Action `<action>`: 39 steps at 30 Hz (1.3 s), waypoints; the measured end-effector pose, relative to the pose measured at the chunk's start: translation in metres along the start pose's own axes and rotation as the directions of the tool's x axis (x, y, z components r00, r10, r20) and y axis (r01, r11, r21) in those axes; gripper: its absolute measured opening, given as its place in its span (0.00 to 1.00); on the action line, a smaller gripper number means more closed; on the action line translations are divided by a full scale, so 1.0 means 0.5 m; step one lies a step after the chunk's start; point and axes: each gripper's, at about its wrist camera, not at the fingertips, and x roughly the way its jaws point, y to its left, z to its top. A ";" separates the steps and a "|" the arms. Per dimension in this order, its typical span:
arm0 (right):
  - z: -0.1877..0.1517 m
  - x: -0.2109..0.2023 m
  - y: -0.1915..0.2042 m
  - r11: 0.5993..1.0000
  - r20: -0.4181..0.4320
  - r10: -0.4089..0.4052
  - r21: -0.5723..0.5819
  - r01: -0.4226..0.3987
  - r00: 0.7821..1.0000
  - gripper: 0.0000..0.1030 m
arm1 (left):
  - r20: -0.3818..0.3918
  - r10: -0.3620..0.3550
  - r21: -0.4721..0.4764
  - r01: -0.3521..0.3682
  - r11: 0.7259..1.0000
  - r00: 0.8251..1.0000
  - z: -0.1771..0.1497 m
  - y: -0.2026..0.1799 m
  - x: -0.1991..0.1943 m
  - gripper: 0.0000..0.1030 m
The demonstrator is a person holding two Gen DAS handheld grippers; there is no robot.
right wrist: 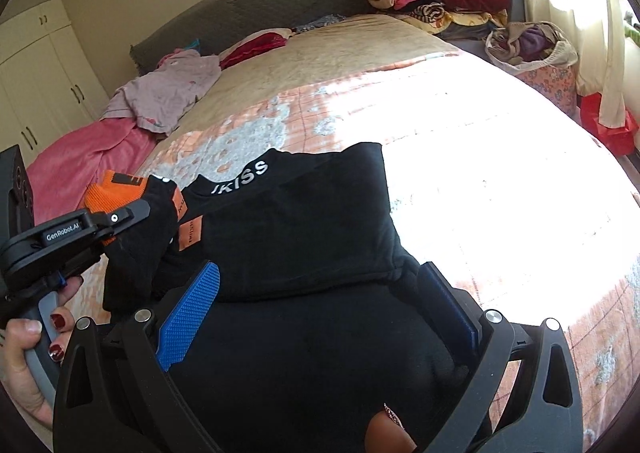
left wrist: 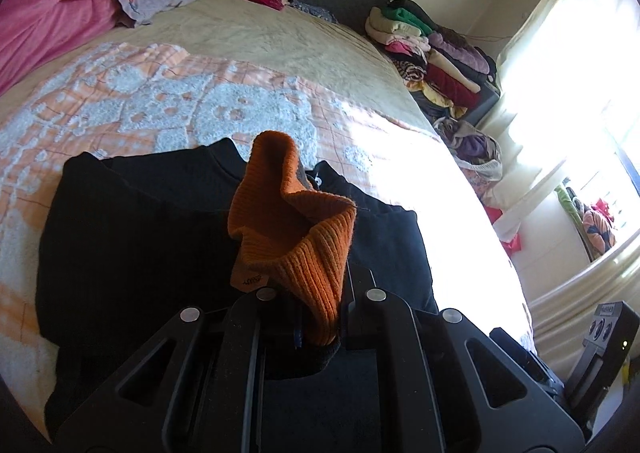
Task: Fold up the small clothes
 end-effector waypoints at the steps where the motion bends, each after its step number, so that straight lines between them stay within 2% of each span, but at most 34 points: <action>1: 0.000 0.002 -0.005 1.000 0.001 -0.005 0.006 0.005 1.000 0.96 | -0.003 -0.006 -0.001 0.006 1.000 1.000 -0.002 0.001 0.006 0.06; 4: 0.001 0.011 -0.013 1.000 -0.001 -0.016 0.015 0.016 1.000 0.96 | -0.035 -0.046 0.005 0.047 0.999 0.998 -0.009 0.006 0.025 0.10; 6: 0.001 0.018 -0.011 1.000 -0.003 -0.019 0.015 0.019 1.000 0.96 | -0.044 -0.076 0.013 0.077 0.997 0.996 -0.013 0.005 0.029 0.24; 7: 0.001 0.023 -0.009 1.000 -0.006 -0.020 0.015 0.020 1.000 0.96 | -0.041 -0.081 0.019 0.082 0.996 0.996 -0.014 0.003 0.027 0.27; 9: -0.001 0.032 -0.003 1.000 -0.011 -0.017 0.015 0.017 1.000 0.96 | -0.038 -0.106 0.024 0.107 0.994 0.994 -0.010 0.004 0.022 0.46; 11: -0.001 0.044 0.008 1.000 -0.018 -0.011 0.013 0.011 1.000 0.96 | -0.029 -0.125 0.024 0.125 0.992 0.992 -0.006 0.006 0.012 0.52; 13: -0.004 0.056 0.022 1.000 -0.030 0.002 0.005 -0.002 1.000 0.96 | -0.006 -0.118 0.018 0.118 0.993 0.993 0.002 0.018 -0.003 0.54; 15: -0.006 0.074 0.043 1.000 -0.047 0.018 -0.017 -0.019 0.999 0.96 | 0.017 -0.088 0.001 0.088 0.996 0.996 0.012 0.040 -0.016 0.57; 18: -0.005 0.109 0.084 0.997 -0.073 0.025 -0.077 -0.030 0.997 0.96 | 0.049 0.005 -0.030 -0.003 1.000 0.999 0.027 0.089 -0.035 0.63; 23: 0.008 0.186 0.118 0.991 -0.133 0.013 -0.133 -0.030 0.991 0.92 | 0.106 0.141 -0.081 -0.133 0.988 0.984 0.046 0.165 -0.071 0.67; 24: 0.010 0.205 0.119 0.991 -0.153 0.015 -0.128 -0.035 0.988 0.87 | 0.117 0.169 -0.095 -0.158 0.983 0.979 0.049 0.183 -0.080 0.68; 26: 0.006 0.236 0.115 0.993 -0.202 0.015 -0.111 -0.038 0.979 0.60 | 0.132 0.218 -0.124 -0.202 0.971 0.967 0.055 0.211 -0.094 0.68; 27: 0.005 0.243 0.118 0.992 -0.202 0.027 -0.114 -0.051 0.979 0.57 | 0.135 0.235 -0.147 -0.216 0.965 0.962 0.059 0.231 -0.101 0.68; 29: 0.004 0.242 0.133 0.985 -0.195 0.053 -0.150 -0.084 0.979 0.25 | 0.142 0.238 -0.187 -0.210 0.959 0.961 0.063 0.255 -0.111 0.68; 31: 0.011 0.231 0.152 0.976 -0.175 0.057 -0.198 -0.092 0.983 0.08 | 0.150 0.248 -0.226 -0.211 0.951 0.957 0.064 0.279 -0.125 0.68; 36: 0.050 0.165 0.175 0.955 -0.051 0.074 -0.286 -0.086 0.996 0.07 | 0.161 0.272 -0.289 -0.219 0.932 0.949 0.059 0.314 -0.144 0.68; 39: 0.073 0.136 0.173 0.941 0.029 0.022 -0.339 -0.010 0.999 0.07 | 0.160 0.276 -0.293 -0.221 0.930 0.948 0.058 0.316 -0.146 0.68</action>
